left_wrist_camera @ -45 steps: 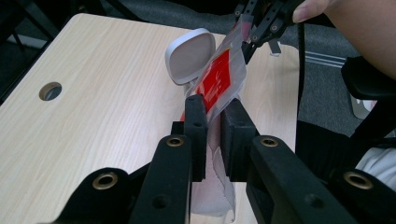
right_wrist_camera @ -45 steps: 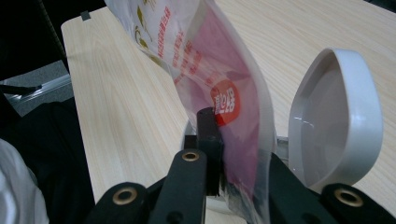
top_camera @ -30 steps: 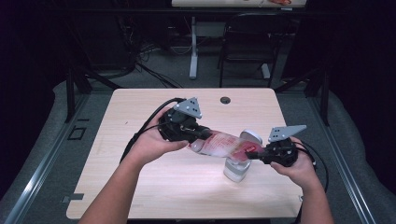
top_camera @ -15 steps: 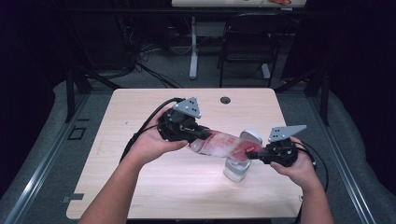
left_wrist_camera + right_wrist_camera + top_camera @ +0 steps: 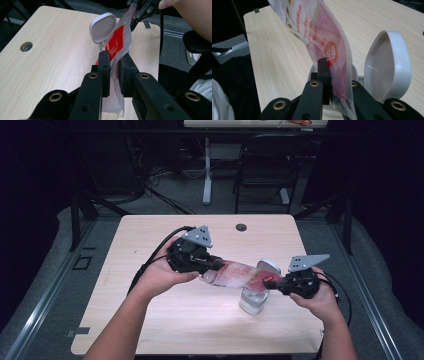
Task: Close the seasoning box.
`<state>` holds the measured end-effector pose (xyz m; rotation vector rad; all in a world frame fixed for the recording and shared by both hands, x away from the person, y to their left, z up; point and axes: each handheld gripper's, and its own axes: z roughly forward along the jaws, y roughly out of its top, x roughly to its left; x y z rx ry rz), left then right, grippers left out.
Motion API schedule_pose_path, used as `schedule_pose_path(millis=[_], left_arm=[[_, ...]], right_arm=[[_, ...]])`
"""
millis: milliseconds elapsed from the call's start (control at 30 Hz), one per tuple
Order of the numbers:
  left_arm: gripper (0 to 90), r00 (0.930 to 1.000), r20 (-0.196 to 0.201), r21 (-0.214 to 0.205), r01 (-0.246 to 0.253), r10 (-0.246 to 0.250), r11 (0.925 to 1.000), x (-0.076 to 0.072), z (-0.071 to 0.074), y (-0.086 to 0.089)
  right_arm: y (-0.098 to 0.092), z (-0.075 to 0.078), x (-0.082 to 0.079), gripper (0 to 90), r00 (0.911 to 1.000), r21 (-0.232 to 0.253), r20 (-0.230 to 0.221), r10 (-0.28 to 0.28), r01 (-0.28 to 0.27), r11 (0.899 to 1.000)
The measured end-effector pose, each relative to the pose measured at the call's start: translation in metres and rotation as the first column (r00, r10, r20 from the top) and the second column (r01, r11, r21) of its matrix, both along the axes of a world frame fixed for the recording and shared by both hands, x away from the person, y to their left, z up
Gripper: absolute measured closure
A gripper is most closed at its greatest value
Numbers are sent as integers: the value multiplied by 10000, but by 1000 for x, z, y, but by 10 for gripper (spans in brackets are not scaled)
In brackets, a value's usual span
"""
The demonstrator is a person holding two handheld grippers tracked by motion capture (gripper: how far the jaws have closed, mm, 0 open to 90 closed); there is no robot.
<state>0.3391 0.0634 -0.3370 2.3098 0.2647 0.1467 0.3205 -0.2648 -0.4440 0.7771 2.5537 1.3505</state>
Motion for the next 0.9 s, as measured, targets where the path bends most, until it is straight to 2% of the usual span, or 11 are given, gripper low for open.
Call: schedule_pose_path(millis=[133, 400, 633, 900], left_arm=[[817, 10000, -26, -43, -29, 29, 10000, 0, -1, 2], [816, 9997, -161, -348, -175, 170, 9992, -1, -11, 13], [815, 9990, -334, -359, -324, 312, 9988, -1, -21, 21], [811, 9977, -475, -510, -498, 474, 9975, -1, -31, 30]], right_arm=[[0, 1, 0, 893, 10000, -51, 22, 26, -25, 10000], [-1, 4, -1, 894, 9998, 350, 178, -1, -5, 9994], [0, 6, -2, 895, 9994, 542, 339, -76, 57, 9985], [3, 13, -4, 897, 9973, 872, 718, -175, 112, 9961]])
